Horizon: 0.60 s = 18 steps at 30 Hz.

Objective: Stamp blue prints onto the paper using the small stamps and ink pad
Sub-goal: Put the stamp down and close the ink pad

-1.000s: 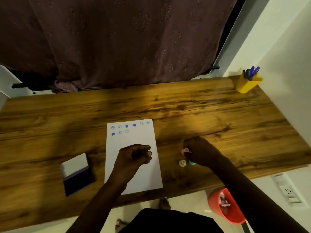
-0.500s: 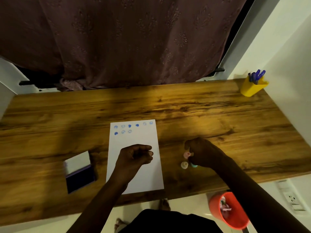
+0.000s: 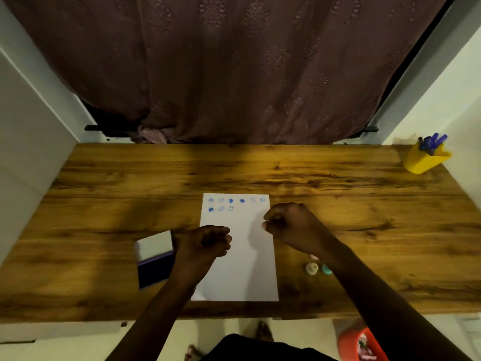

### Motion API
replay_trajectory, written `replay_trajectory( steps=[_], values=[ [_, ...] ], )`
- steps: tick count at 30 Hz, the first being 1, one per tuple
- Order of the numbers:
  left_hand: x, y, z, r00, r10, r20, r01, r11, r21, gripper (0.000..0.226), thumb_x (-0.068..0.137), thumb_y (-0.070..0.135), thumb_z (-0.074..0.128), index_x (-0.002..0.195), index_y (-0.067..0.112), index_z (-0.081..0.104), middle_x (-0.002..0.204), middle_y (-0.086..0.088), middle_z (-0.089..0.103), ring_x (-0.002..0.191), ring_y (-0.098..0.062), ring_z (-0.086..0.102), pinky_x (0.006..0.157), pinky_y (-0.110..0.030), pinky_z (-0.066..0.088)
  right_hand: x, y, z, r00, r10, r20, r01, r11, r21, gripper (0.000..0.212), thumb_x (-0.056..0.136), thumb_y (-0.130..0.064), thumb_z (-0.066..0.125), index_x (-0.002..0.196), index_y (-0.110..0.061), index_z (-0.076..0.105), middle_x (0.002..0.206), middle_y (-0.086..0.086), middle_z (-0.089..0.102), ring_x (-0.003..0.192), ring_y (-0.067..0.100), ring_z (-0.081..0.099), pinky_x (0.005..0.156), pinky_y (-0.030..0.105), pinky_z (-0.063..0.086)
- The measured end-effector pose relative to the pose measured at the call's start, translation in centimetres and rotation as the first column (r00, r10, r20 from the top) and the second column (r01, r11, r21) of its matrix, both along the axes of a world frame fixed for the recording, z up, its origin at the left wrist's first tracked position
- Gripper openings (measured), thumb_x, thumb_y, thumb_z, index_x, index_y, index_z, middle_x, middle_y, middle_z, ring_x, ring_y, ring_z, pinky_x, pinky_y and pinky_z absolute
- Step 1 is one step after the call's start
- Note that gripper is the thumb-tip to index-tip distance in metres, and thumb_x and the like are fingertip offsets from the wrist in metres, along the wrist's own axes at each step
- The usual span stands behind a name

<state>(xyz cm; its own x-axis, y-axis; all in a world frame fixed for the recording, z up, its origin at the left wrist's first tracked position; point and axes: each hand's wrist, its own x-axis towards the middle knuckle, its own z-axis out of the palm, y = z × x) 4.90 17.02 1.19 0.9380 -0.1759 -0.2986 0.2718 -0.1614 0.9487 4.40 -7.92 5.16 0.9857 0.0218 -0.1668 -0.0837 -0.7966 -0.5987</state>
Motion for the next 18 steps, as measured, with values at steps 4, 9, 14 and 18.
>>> replay_trajectory(
  steps=[4,9,14,18],
  values=[
    [-0.1,3.9,0.2,0.995,0.092,0.039,-0.095,0.993,0.075,0.018,0.095,0.006,0.071,0.101,0.021,0.079,0.087,0.001,0.082,0.082,-0.017,0.079,0.069,-0.027,0.066,1.3,4.9,-1.2,1.0,-0.018,0.012,0.016,0.991,0.135,0.022,0.09,-0.033,0.071,0.108,-0.023,0.077,0.105,-0.01,0.076,0.09,0.0,0.067,0.075,0.009,0.048],
    [-0.5,9.3,-0.7,0.962,0.263,-0.069,-0.261,0.965,0.032,0.01,0.091,0.009,0.077,0.095,0.017,0.08,0.083,-0.01,0.081,0.074,-0.028,0.079,0.062,-0.042,0.067,2.5,10.6,-3.4,1.0,0.018,0.008,-0.019,0.979,0.204,0.017,0.088,-0.031,0.074,0.103,-0.024,0.078,0.104,-0.009,0.076,0.089,0.0,0.067,0.076,0.007,0.045],
    [-0.5,14.7,-2.3,0.954,0.298,0.023,-0.299,0.946,0.128,0.017,0.091,0.012,0.076,0.09,0.029,0.079,0.084,0.0,0.082,0.075,-0.015,0.08,0.073,-0.034,0.067,3.9,15.4,-5.1,0.997,0.068,-0.031,-0.06,0.977,0.207,0.021,0.086,-0.036,0.075,0.1,-0.021,0.079,0.098,-0.006,0.077,0.086,0.004,0.067,0.075,0.014,0.05],
    [-0.4,18.0,-3.5,0.949,0.308,0.069,-0.315,0.935,0.162,0.027,0.09,-0.001,0.073,0.086,0.025,0.079,0.077,0.001,0.082,0.069,-0.015,0.078,0.074,-0.042,0.064,5.0,18.2,-6.3,0.997,0.049,-0.065,-0.034,0.977,0.211,0.023,0.084,-0.036,0.078,0.1,-0.019,0.078,0.1,-0.006,0.076,0.082,-0.001,0.063,0.067,0.005,0.042]
  ],
)
